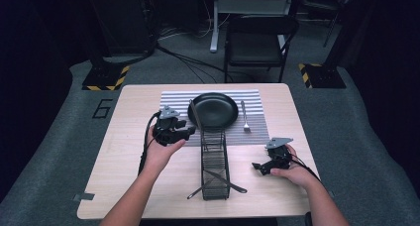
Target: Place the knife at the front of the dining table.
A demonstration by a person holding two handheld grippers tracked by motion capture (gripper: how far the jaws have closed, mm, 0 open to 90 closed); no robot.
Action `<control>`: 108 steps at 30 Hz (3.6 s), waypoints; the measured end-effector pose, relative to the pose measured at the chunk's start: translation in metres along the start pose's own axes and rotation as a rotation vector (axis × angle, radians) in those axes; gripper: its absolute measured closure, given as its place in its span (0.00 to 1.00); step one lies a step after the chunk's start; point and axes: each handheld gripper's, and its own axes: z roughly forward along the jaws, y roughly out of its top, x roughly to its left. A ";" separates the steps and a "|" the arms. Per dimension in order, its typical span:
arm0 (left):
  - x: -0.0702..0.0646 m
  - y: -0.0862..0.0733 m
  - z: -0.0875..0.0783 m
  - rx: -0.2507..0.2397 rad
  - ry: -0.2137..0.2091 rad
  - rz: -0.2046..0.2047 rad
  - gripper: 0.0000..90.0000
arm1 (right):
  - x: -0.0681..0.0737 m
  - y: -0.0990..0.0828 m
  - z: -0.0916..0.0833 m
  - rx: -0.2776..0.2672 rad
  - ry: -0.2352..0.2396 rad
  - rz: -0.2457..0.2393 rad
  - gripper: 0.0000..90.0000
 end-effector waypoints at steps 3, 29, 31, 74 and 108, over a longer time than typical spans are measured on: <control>-0.002 0.002 0.004 -0.004 -0.012 -0.001 0.58 | 0.000 0.000 0.000 0.000 0.000 0.000 0.00; -0.010 0.009 0.029 -0.017 -0.044 -0.005 0.78 | 0.000 0.000 0.000 0.000 0.000 0.000 0.00; -0.011 0.009 0.029 -0.014 -0.030 0.008 0.81 | 0.000 0.000 0.000 0.000 0.000 0.000 0.00; -0.035 0.038 0.004 -0.050 -0.107 0.102 0.91 | -0.001 0.000 0.000 -0.001 0.001 -0.007 0.00; -0.030 0.094 -0.047 -0.106 -0.057 0.143 0.91 | -0.001 0.000 0.000 -0.003 0.000 -0.006 0.00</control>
